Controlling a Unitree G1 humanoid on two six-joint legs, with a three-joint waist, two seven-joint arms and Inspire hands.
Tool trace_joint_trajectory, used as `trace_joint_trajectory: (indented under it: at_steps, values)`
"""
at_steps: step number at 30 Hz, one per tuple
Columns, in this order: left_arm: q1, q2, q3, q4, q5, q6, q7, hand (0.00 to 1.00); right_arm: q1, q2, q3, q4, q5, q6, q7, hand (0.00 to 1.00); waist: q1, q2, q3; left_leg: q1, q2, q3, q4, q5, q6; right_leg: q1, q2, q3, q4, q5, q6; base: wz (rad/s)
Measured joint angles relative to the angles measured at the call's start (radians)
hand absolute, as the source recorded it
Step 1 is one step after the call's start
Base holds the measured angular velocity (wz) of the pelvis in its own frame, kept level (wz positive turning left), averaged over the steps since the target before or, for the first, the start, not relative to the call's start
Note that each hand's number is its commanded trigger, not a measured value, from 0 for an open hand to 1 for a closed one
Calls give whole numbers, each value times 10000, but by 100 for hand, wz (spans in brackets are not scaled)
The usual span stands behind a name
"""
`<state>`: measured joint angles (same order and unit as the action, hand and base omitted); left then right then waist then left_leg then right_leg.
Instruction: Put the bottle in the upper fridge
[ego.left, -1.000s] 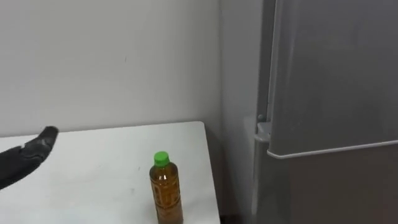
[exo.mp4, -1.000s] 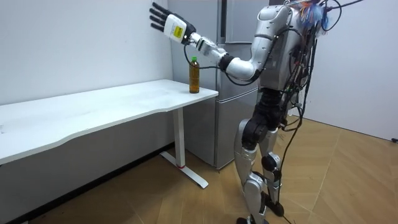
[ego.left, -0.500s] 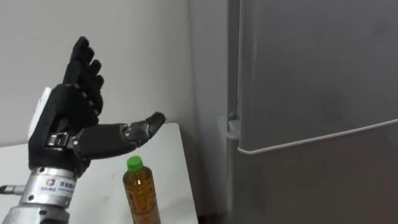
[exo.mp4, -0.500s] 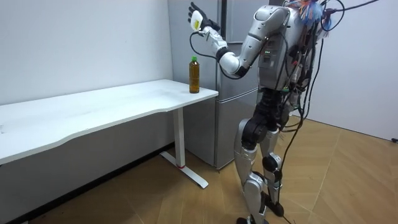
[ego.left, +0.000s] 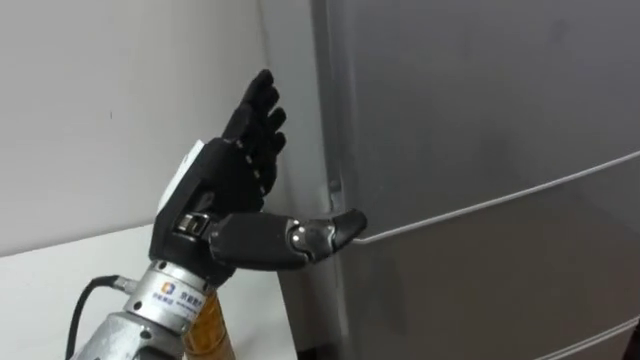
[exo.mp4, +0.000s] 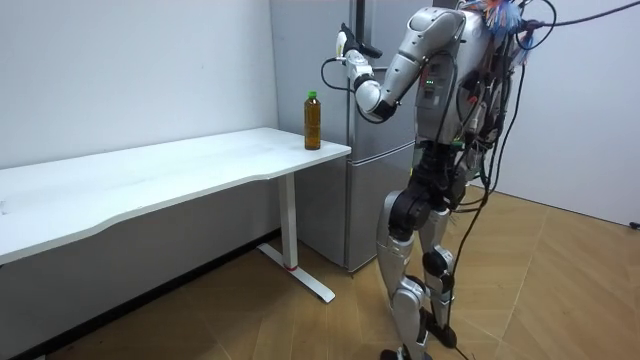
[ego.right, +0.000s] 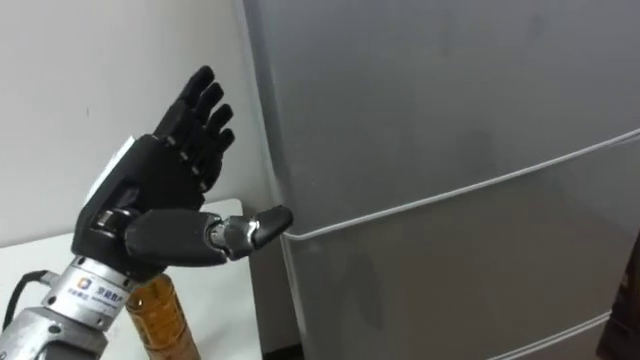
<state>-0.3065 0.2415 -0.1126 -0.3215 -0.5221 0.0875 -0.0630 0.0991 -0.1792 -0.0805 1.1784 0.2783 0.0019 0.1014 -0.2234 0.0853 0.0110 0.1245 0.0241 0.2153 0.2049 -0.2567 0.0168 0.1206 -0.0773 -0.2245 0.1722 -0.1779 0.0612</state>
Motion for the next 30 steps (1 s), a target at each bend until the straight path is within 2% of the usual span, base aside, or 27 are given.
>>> trace_joint_trajectory:
  at_steps: [4,5,6,10,16,18,19,20,23,25,26,28,29,30]
  values:
    - [-95,-17,-285,38,9,33,-187,0,-17,59,39,-22,9,87,-119,0,-86,-71,39,7,-4,-10,-3,0,0,0,3,-5,-17,0,0,0]
    - [-95,-42,-324,63,14,139,-244,0,-21,70,43,-22,11,134,-122,0,-121,-87,44,-9,-4,-11,-2,0,0,-13,3,-8,-17,0,0,0]
    - [-95,-98,-340,65,4,246,-310,0,-39,75,105,-23,50,138,-124,0,-158,-102,42,-70,-4,-15,4,0,0,-35,4,-13,-18,0,0,0]
    - [-95,-319,-492,64,3,261,-427,0,-19,101,220,-21,392,132,-121,0,-184,-145,34,-90,-2,-18,6,0,0,-94,6,-13,-20,1,-1,0]
    - [-97,-355,-838,65,-519,260,-501,0,-2,49,588,-55,907,134,-127,0,-202,-162,28,-95,0,0,5,0,0,-192,15,8,-18,2,-2,-1]
    - [-109,-370,-1073,66,-560,262,-535,0,10,21,698,-140,979,147,-133,0,-202,-82,-25,-124,0,2,5,0,0,-233,16,28,-15,4,-4,-2]
    - [-111,-411,-1082,87,-561,265,-535,0,6,-17,816,-147,1086,196,-141,0,-203,-130,7,-142,0,0,3,0,0,-248,16,29,-13,4,-5,0]
    - [-111,-423,-1098,87,-561,274,-536,0,8,-61,890,-168,1123,239,-140,0,-205,-78,-29,-175,0,2,5,0,0,-255,16,28,-11,7,-6,0]
    - [-118,-510,-1175,88,-562,279,-536,0,-6,-122,1057,-222,1189,341,-141,0,-216,-45,-50,-272,-1,-1,17,0,0,-276,15,9,-17,14,-10,4]
    - [-118,-534,-1225,121,-562,280,-536,13,-11,-141,1124,-221,1235,356,-151,0,-209,-44,-51,-282,-1,-4,16,0,0,-277,15,8,-16,15,-9,3]
    - [-118,-604,-1243,147,-562,280,-536,62,-13,-160,1185,-222,1279,355,-155,0,-209,-44,-49,-287,-1,-3,16,0,0,-274,16,2,-16,15,-9,0]
    - [-118,-660,-1296,178,-563,280,-536,90,-9,-161,1193,-253,1303,358,-159,0,-215,-36,-46,-334,-2,-3,17,0,0,-265,15,6,-17,14,-9,0]
    - [-118,-675,-1300,199,-563,280,-536,100,-8,-163,1192,-292,1302,363,-162,0,-215,-30,-42,-346,-2,-3,17,0,0,-267,15,7,-17,14,-9,0]
    - [-118,-675,-1301,209,-563,280,-536,100,-8,-166,1193,-317,1302,370,-163,0,-215,-28,-40,-349,-2,-3,17,0,0,-268,15,8,-17,14,-9,0]
